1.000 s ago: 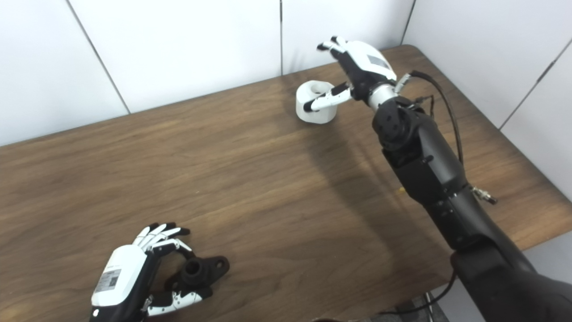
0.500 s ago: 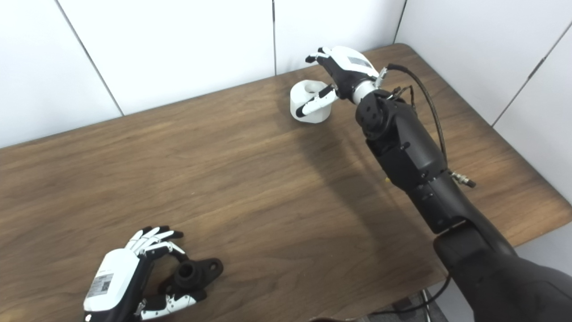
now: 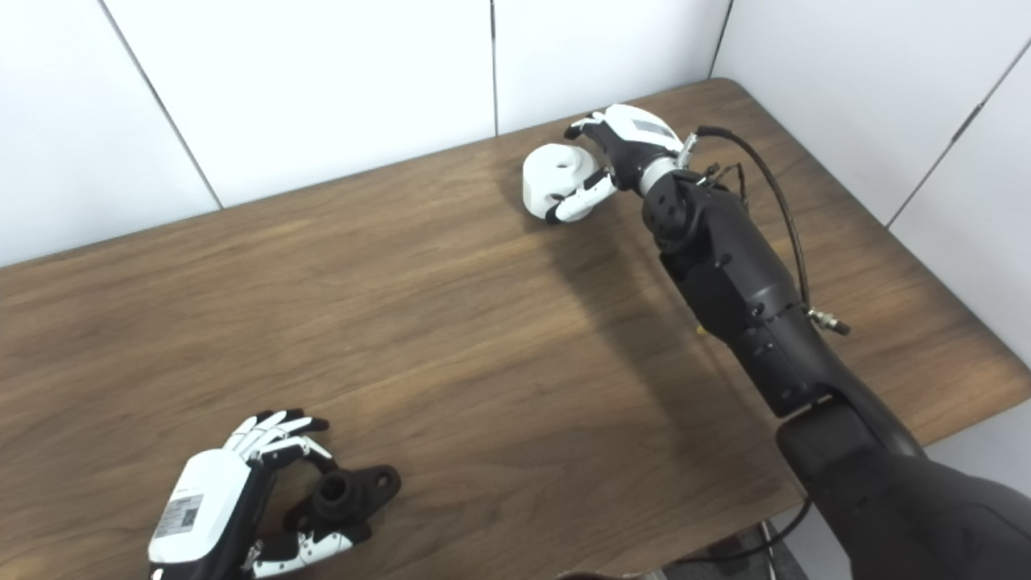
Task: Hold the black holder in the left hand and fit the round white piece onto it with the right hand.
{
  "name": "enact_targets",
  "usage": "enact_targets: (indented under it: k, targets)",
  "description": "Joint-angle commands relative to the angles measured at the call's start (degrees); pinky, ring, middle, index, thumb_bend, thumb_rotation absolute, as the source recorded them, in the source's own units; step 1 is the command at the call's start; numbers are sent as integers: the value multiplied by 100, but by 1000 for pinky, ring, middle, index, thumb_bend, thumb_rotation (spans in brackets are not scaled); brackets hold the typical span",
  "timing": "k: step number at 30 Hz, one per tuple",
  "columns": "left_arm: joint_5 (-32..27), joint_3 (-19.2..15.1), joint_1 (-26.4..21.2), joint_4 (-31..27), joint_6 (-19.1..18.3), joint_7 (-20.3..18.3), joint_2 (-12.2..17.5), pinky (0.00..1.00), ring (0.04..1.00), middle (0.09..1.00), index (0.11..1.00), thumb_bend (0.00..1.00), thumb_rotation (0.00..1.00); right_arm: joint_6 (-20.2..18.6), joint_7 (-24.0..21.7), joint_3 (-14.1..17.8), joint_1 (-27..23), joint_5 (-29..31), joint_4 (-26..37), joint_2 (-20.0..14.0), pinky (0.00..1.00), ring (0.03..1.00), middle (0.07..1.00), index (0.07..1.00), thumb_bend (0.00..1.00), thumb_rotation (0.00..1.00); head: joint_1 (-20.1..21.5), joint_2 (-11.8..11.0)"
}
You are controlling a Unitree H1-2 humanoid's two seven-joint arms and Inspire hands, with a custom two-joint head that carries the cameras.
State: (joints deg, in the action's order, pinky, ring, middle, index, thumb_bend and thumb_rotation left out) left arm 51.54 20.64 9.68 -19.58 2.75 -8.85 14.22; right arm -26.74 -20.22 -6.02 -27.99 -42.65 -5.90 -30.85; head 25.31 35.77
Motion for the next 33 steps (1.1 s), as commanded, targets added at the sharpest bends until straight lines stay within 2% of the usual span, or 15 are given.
enact_targets:
  k: [1, 20, 27, 33]
  targets:
    - [201, -62, 202, 76, -173, -152, 175, 929, 863, 788, 486, 522, 49, -5, 52, 23, -348, -73, 64, -244, 948, 1000, 958, 833, 830, 375, 2, 0]
    - [223, -41, 237, 41, -150, -106, 137, 925, 861, 788, 485, 522, 49, 60, 106, -213, -501, -9, 15, -363, 897, 992, 924, 741, 800, 379, -19, -15]
    - [200, -64, 245, 20, -162, -118, 123, 926, 862, 789, 485, 522, 49, 24, 64, -224, -500, 43, 47, -380, 936, 1000, 921, 728, 787, 360, -5, -22]
    - [210, -68, 243, 9, -161, -132, 135, 929, 862, 788, 485, 522, 49, -1, 0, -243, -517, 19, 79, -393, 931, 999, 916, 708, 783, 360, 23, -5]
